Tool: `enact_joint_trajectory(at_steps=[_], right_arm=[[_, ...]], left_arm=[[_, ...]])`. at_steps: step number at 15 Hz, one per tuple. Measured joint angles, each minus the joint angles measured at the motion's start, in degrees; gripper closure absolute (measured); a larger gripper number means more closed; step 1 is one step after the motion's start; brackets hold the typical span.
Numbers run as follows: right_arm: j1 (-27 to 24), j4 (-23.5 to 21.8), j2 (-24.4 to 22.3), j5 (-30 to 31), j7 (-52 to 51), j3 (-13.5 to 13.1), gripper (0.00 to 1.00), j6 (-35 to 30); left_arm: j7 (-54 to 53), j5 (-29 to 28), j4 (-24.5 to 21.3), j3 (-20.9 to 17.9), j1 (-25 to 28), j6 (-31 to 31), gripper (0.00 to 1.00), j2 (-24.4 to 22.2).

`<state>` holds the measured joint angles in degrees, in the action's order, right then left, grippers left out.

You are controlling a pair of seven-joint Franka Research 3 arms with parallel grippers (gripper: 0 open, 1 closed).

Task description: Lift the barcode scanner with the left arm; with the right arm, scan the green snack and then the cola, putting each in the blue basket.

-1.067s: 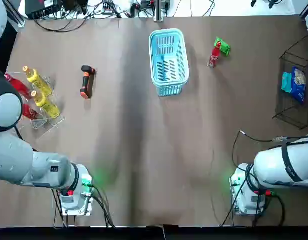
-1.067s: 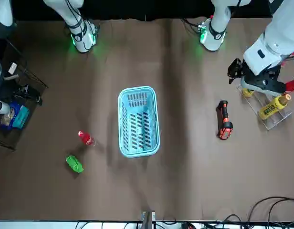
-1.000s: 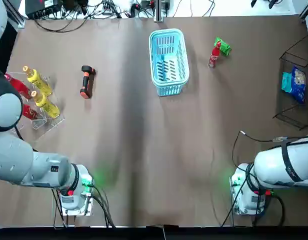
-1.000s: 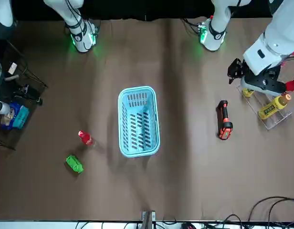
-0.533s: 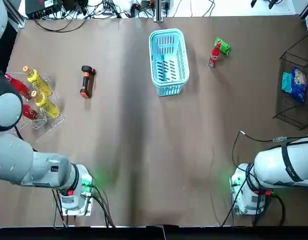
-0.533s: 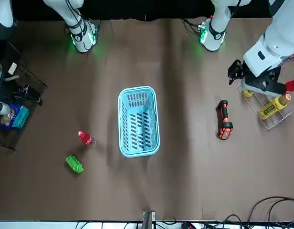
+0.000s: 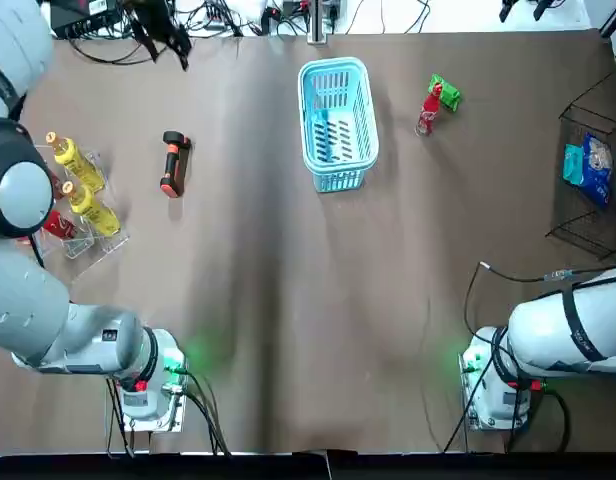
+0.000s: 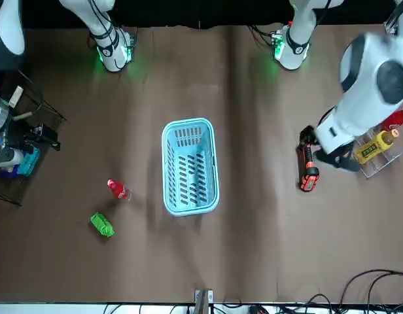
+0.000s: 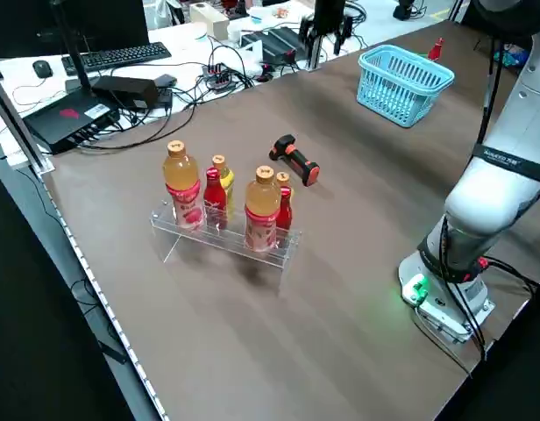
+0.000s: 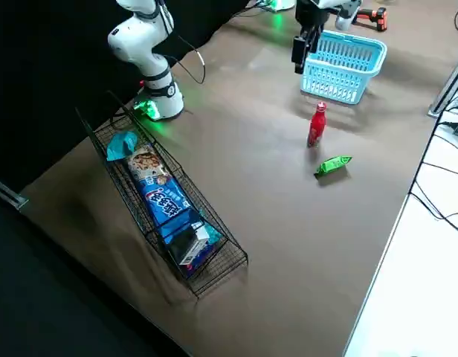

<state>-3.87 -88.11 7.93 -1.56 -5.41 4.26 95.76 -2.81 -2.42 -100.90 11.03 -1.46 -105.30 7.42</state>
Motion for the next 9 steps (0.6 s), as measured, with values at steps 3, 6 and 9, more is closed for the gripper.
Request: enact_joint_trajectory(at_steps=[3, 6, 9], right_arm=[[0.0, -0.01, 1.15, 0.03, -3.02, 0.02, 0.0, 0.24], [0.32, -0.15, 2.9, 0.03, -3.85, 0.4, 0.0, 2.97], [0.59, -0.17, 6.27, 0.03, -11.24, 0.54, 0.0, 4.6]], left_arm=[[0.67, 0.0, -10.56, -0.05, 0.37, -12.25, 0.0, 0.17], [0.72, 0.0, -19.43, -0.1, 2.98, -22.43, 0.0, 0.13], [0.6, -0.07, -30.29, -0.22, 6.33, -36.33, 0.0, 0.22]])
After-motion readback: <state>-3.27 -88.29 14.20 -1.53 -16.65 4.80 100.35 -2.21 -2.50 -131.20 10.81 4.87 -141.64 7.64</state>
